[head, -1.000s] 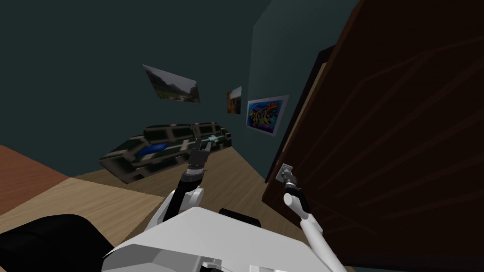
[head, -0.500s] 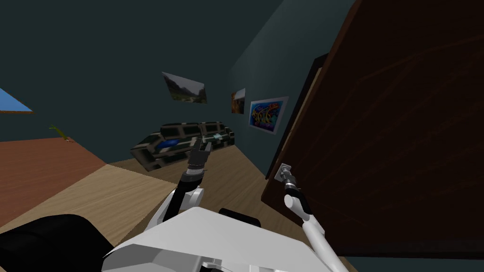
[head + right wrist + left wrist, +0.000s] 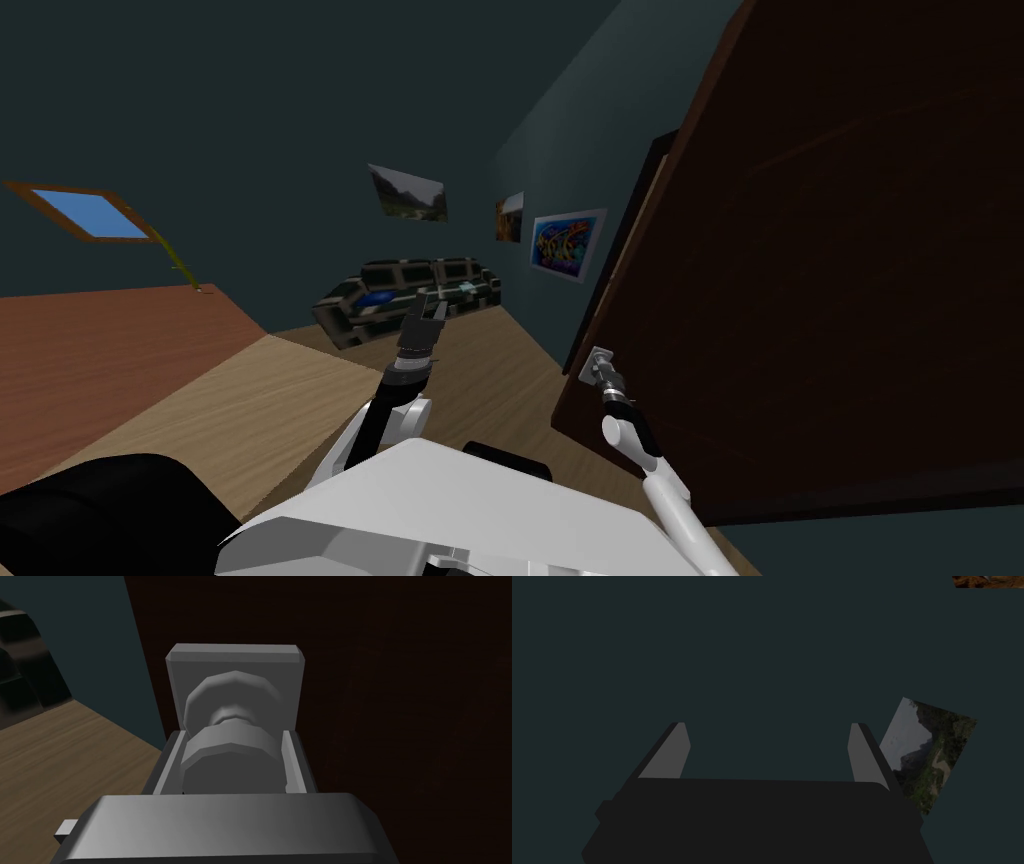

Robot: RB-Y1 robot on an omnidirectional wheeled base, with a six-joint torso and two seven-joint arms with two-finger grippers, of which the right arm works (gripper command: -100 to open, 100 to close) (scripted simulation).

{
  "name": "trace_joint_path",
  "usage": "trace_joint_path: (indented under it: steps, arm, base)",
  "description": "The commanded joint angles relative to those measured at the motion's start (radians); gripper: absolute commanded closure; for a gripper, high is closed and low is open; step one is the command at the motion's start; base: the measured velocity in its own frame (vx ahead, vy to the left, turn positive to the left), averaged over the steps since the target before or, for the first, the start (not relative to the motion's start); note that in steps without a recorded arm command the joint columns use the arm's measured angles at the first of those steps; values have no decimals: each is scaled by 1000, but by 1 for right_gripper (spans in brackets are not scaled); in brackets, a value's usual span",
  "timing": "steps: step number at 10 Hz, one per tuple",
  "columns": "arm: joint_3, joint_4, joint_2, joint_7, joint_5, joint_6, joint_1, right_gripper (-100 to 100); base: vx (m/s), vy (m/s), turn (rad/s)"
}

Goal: Pull the door open

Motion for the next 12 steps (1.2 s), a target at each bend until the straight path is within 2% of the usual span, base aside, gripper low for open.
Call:
trace_joint_path:
  steps: [1,9,10,11,12]
  arm:
    - [15,-9,-12,-13,1,-4,6,100]
    - [102,-62,-81,-88,8,-28,43,100]
    - [108,-66,-87,-93,9,-30,46,100]
    - [106,-58,-81,-88,9,-25,45,100]
    - [126,-68,-96,-104,11,-32,55,100]
  base:
    - [-135,-37,90]
    - [-208,-67,111]
    - [-183,-73,88]
    - [-78,-26,33]
    - [-169,-32,91]
